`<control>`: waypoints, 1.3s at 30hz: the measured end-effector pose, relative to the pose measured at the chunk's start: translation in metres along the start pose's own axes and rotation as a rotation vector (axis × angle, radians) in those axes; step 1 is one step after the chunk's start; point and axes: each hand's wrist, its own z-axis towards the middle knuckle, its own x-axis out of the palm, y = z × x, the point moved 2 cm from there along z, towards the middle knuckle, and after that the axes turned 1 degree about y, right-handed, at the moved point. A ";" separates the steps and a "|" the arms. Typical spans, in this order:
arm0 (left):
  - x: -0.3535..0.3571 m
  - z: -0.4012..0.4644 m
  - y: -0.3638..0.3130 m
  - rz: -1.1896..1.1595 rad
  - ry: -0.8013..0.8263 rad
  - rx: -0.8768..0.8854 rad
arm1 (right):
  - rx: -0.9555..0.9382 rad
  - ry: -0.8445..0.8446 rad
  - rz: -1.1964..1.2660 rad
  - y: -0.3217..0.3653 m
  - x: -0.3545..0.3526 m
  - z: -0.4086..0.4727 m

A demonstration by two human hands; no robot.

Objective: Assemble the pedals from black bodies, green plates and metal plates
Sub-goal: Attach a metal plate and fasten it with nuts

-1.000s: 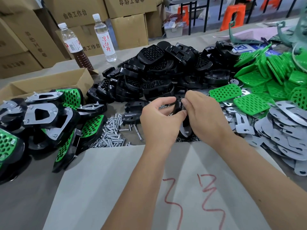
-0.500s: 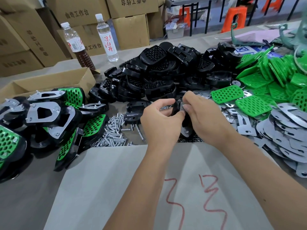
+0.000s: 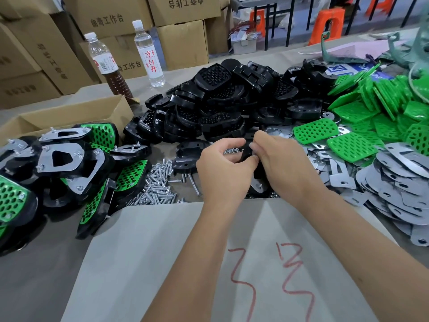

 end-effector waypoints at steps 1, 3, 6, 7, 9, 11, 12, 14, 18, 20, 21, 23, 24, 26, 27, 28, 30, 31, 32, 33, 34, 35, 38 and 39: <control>0.000 0.000 0.000 -0.003 0.000 0.007 | 0.006 -0.029 0.001 0.001 -0.001 -0.001; 0.001 0.000 -0.001 -0.001 0.013 0.021 | 0.024 -0.081 -0.003 0.002 -0.005 -0.001; 0.000 -0.001 -0.001 0.011 0.027 0.038 | 0.034 -0.056 0.040 -0.001 -0.009 0.000; -0.001 0.000 -0.001 0.010 0.024 0.040 | 0.024 -0.010 0.059 -0.002 -0.009 0.000; -0.001 0.002 0.000 -0.001 0.030 0.034 | 0.024 0.077 0.069 -0.006 -0.007 -0.002; -0.002 0.002 0.001 0.010 0.031 0.047 | 0.062 0.093 0.082 -0.008 -0.005 -0.004; -0.002 0.002 0.001 0.018 0.030 0.058 | 0.079 0.091 0.084 -0.007 -0.004 -0.004; -0.002 0.002 0.001 0.022 0.030 0.066 | 0.056 0.098 0.012 -0.002 -0.004 -0.004; -0.003 0.003 0.000 0.012 0.017 0.068 | -0.001 0.022 -0.117 0.004 -0.006 -0.003; -0.003 0.002 -0.001 0.006 0.011 0.079 | -0.003 -0.026 -0.153 0.008 -0.008 -0.003; -0.003 0.002 -0.001 0.005 0.011 0.083 | -0.002 -0.044 -0.164 0.009 -0.008 -0.003; -0.002 0.002 -0.002 0.003 0.015 0.083 | 0.001 -0.064 -0.157 0.010 -0.007 -0.003; -0.003 0.003 -0.002 0.002 0.016 0.079 | 0.008 -0.066 -0.129 0.009 -0.007 -0.002; -0.005 0.005 -0.001 -0.030 0.006 0.051 | 0.031 -0.070 -0.025 0.004 -0.009 -0.001; -0.007 0.006 0.000 -0.059 -0.008 0.026 | 0.047 -0.069 0.037 0.001 -0.010 0.000; -0.008 0.008 0.002 -0.084 -0.032 -0.001 | 0.065 -0.063 0.088 -0.001 -0.012 0.001; -0.012 0.012 0.007 -0.141 -0.103 -0.061 | 0.079 -0.037 0.126 -0.005 -0.015 0.001; -0.015 0.014 0.010 -0.180 -0.142 -0.088 | 0.078 -0.013 0.119 -0.007 -0.017 0.001; -0.017 0.016 0.012 -0.212 -0.183 -0.108 | 0.077 0.030 0.116 -0.009 -0.019 -0.001; -0.020 0.019 0.014 -0.231 -0.225 -0.117 | 0.071 0.094 0.122 -0.011 -0.020 -0.002; -0.023 0.022 0.015 -0.234 -0.255 -0.117 | 0.061 0.184 0.128 -0.013 -0.021 -0.004; -0.026 0.024 0.015 -0.222 -0.269 -0.108 | 0.047 0.286 0.121 -0.013 -0.022 -0.005; -0.029 0.026 0.013 -0.171 -0.202 -0.081 | 0.024 0.485 0.047 -0.011 -0.021 -0.008; -0.030 0.026 0.012 -0.147 -0.158 -0.082 | 0.024 0.495 0.037 -0.011 -0.021 -0.009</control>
